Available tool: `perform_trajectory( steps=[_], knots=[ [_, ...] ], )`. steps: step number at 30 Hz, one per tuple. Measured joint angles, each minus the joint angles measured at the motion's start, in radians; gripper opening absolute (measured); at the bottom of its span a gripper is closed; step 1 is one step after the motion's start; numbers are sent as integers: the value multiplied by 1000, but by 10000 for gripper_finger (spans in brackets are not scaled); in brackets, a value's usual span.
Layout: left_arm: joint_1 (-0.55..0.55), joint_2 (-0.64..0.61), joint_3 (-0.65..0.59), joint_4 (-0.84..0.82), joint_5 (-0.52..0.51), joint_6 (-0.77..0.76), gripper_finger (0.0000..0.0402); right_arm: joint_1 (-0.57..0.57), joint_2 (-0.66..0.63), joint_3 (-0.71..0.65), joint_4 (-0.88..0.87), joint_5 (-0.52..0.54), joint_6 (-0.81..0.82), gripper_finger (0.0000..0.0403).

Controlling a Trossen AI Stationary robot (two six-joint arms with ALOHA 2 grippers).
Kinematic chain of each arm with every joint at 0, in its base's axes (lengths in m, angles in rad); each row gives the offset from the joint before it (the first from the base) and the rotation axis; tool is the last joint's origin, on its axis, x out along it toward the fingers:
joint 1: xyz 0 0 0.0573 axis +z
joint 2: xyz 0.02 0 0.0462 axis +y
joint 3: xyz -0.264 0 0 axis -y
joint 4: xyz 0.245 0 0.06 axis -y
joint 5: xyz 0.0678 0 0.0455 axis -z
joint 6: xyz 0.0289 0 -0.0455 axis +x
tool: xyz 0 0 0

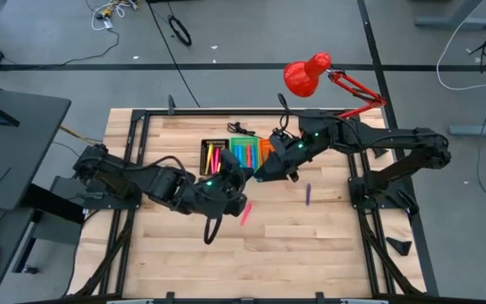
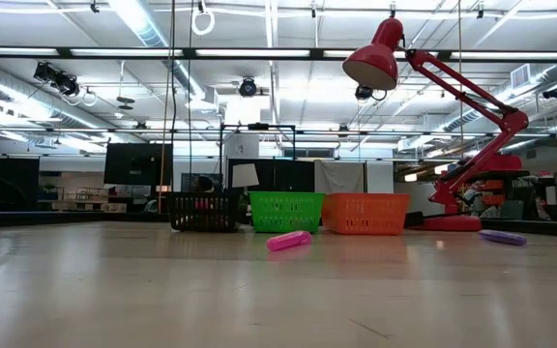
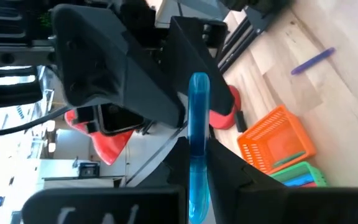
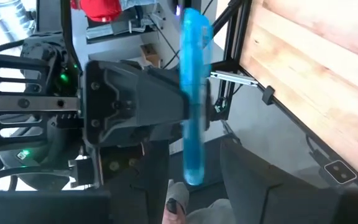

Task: Pick & Place Markers
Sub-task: Put the small blue pen into the orange bin

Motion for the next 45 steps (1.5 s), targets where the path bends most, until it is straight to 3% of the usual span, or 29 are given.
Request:
perform_trajectory(
  steps=[11,25,28,38,45],
  knots=[
    [14,0,0,-2,19,1,32,2,8,0,7,-19,-18,133],
    [13,0,0,-5,37,0,35,2,7,0,6,-13,-51,15],
    [15,0,0,-5,43,-17,58,2,7,0,5,-10,-60,15],
    [-27,-54,-2,-18,19,-290,165,-5,6,1,4,32,-73,15],
    [-41,-164,-2,-161,110,-648,225,-25,5,1,-73,163,-173,15]
  ],
)
